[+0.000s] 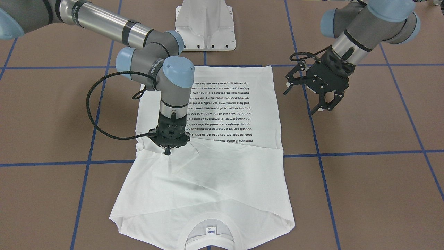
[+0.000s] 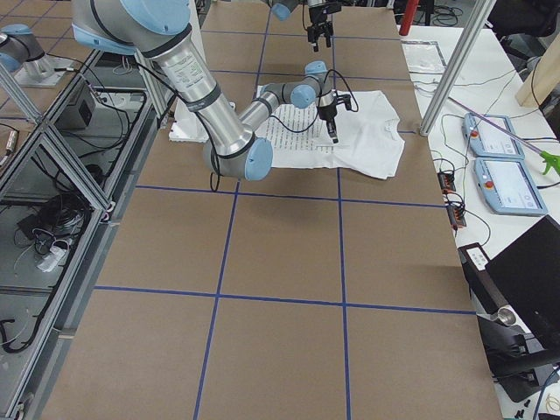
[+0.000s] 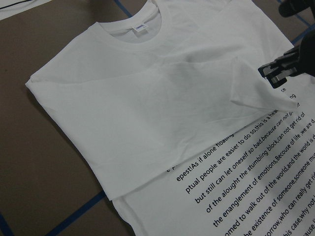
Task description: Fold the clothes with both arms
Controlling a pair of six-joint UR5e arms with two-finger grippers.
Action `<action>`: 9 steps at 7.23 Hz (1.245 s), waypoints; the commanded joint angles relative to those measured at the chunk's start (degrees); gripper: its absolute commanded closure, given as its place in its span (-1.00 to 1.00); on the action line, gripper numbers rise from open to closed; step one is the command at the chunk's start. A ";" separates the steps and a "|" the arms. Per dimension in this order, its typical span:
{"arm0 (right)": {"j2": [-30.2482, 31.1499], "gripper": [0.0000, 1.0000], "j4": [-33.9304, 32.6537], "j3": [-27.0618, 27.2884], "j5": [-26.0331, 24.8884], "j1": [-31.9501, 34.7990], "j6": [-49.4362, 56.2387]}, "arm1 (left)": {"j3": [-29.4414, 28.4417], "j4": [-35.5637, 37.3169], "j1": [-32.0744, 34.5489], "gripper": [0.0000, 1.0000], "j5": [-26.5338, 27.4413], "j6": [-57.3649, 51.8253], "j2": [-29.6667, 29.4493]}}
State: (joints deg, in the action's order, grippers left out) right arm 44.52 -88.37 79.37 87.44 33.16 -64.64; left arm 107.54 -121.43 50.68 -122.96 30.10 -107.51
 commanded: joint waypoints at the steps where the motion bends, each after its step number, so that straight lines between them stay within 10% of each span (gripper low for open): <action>1: -1.35 1.00 0.66 0.35 -0.08 0.42 -0.48 | 0.04 -0.03 -0.06 -1.00 0.00 0.67 0.02; 3: -8.27 -0.16 0.66 -6.90 -0.42 -1.07 -5.28 | -0.14 -0.03 -0.06 -1.00 0.00 0.49 0.02; 4: -11.01 -0.29 2.75 -11.21 -0.78 -1.95 -5.84 | -0.05 -0.03 -0.06 -1.00 0.00 0.49 0.02; 9: -10.77 -0.10 6.73 -14.86 -2.10 -3.80 -5.67 | -0.14 -0.03 0.03 -1.00 0.00 0.58 0.10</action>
State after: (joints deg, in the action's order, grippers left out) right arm 33.76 -81.66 64.69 85.47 29.66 -70.44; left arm 107.47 -121.46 50.70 -122.96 30.67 -107.42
